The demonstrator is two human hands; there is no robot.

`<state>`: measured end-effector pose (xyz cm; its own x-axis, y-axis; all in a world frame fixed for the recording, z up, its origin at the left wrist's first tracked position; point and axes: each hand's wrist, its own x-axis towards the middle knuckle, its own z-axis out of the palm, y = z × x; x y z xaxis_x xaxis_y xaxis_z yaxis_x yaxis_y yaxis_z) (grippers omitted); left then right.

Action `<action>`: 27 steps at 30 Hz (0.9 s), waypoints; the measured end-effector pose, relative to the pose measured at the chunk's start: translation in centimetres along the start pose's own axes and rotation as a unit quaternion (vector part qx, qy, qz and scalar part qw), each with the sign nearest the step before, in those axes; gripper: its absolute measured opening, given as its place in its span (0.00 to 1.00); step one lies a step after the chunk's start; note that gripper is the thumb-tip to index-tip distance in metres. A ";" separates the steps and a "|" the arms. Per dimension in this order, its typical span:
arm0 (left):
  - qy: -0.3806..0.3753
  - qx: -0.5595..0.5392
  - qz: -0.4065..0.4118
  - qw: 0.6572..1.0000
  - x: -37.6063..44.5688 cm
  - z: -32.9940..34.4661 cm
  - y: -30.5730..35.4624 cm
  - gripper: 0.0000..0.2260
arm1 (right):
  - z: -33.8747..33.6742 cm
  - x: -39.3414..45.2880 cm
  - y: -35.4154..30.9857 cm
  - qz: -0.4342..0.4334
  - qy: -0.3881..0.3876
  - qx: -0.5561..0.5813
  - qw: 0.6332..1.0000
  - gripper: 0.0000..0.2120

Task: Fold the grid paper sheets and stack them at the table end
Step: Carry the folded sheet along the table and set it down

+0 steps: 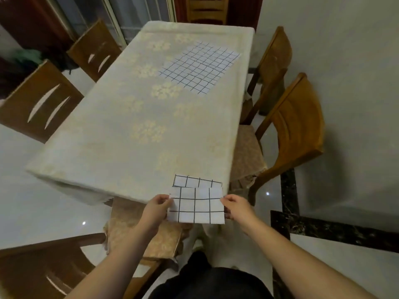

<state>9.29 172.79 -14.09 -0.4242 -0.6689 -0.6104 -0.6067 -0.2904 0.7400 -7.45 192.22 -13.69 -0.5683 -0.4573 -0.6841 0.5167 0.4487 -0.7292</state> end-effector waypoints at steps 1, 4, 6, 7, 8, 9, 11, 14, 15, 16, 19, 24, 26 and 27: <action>0.007 0.005 0.002 1.000 0.8 -0.1 0.2 0.06 | 0.3 0.6 -0.3 -0.001 0.000 -0.004 1.000 0.08; 0.013 0.035 0.016 0.999 3.2 -0.2 1.0 0.07 | 1.2 2.6 -0.6 0.002 0.020 -0.025 0.999 0.09; 0.011 0.071 0.032 0.997 4.8 -0.2 1.4 0.06 | 1.7 3.6 -0.7 0.005 0.040 -0.047 0.998 0.09; 0.010 0.091 0.040 0.995 5.5 -0.2 1.6 0.06 | 1.9 4.2 -0.7 0.008 0.050 -0.059 0.997 0.09; 0.011 0.110 0.045 0.993 6.1 -0.1 1.8 0.06 | 2.1 4.6 -0.7 0.011 0.060 -0.073 0.995 0.08; 0.014 0.128 0.049 0.990 6.7 -0.1 2.0 0.06 | 2.2 5.1 -0.7 0.014 0.069 -0.087 0.994 0.07; 0.017 0.161 0.055 0.985 7.7 0.0 2.0 0.06 | 2.4 5.8 -0.7 0.018 0.080 -0.105 0.991 0.07; 0.005 0.182 0.056 0.982 8.6 0.0 1.9 0.06 | 2.7 6.4 -0.7 0.021 0.090 -0.109 0.990 0.06; 0.001 0.189 0.057 0.980 8.8 -0.1 1.8 0.06 | 2.7 6.5 -0.7 0.021 0.093 -0.112 0.989 0.06; -0.003 0.194 0.060 0.979 9.0 -0.1 1.7 0.06 | 2.7 6.6 -0.6 0.020 0.098 -0.114 0.988 0.05; -0.007 0.209 0.070 0.975 9.4 -0.3 1.4 0.05 | 2.6 6.9 -0.3 0.019 0.110 -0.117 0.987 0.03; -0.006 0.239 0.088 0.967 9.9 -0.1 1.3 0.05 | 2.5 6.7 0.1 0.019 0.119 -0.128 0.984 0.03; 0.016 0.231 0.099 0.968 9.5 0.1 1.4 0.07 | 2.5 6.3 -0.1 -0.010 0.152 -0.155 0.976 0.04; 0.040 0.222 0.106 0.968 9.2 0.2 1.4 0.07 | 2.4 5.9 -0.4 -0.036 0.174 -0.175 0.968 0.05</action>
<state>4.39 166.39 -18.66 -0.5287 -0.7372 -0.4207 -0.7478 0.1701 0.6417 -9.44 187.48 -17.51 -0.8076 -0.2388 -0.5392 0.2525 0.6863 -0.6821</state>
